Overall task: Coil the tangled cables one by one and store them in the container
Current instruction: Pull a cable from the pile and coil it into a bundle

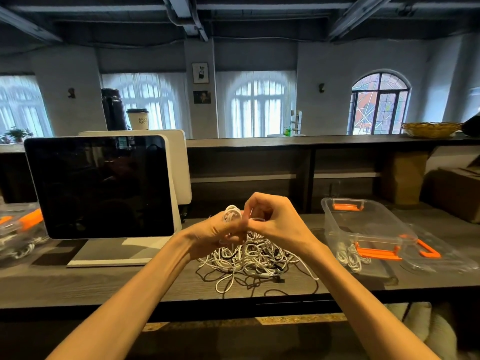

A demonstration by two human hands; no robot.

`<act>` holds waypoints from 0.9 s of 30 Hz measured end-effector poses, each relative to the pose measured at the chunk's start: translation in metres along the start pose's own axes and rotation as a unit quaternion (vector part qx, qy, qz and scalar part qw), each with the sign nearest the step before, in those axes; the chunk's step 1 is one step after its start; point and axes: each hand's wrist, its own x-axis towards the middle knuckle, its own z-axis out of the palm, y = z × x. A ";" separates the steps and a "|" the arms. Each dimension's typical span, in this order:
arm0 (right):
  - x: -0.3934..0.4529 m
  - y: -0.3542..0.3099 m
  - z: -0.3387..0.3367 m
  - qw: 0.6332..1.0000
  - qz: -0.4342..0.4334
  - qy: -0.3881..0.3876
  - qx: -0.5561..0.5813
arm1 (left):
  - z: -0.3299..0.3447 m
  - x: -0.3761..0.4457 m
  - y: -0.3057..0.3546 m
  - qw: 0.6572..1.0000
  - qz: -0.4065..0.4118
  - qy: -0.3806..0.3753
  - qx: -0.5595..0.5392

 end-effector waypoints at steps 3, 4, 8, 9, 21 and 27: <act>0.000 -0.001 -0.005 0.999 0.004 -0.043 -0.005 | 0.004 0.001 0.000 0.999 -0.039 -0.007 0.033; 0.001 -0.001 -0.005 0.998 -0.002 -0.061 -0.020 | 0.005 0.004 -0.002 0.998 -0.058 0.009 0.024; 0.005 0.000 -0.002 0.983 -0.082 -0.067 -0.153 | 0.006 0.008 -0.008 0.995 -0.093 -0.008 -0.043; 0.006 0.001 -0.001 0.976 -0.101 -0.060 -0.181 | 0.008 0.009 -0.007 0.993 -0.097 -0.021 -0.058; 0.004 0.018 -0.008 0.999 0.044 0.011 0.001 | 0.009 0.013 -0.009 0.998 -0.023 0.056 0.001; -0.005 0.029 -0.013 0.995 0.101 0.002 0.012 | -0.013 0.013 -0.002 0.968 -0.006 0.000 -0.249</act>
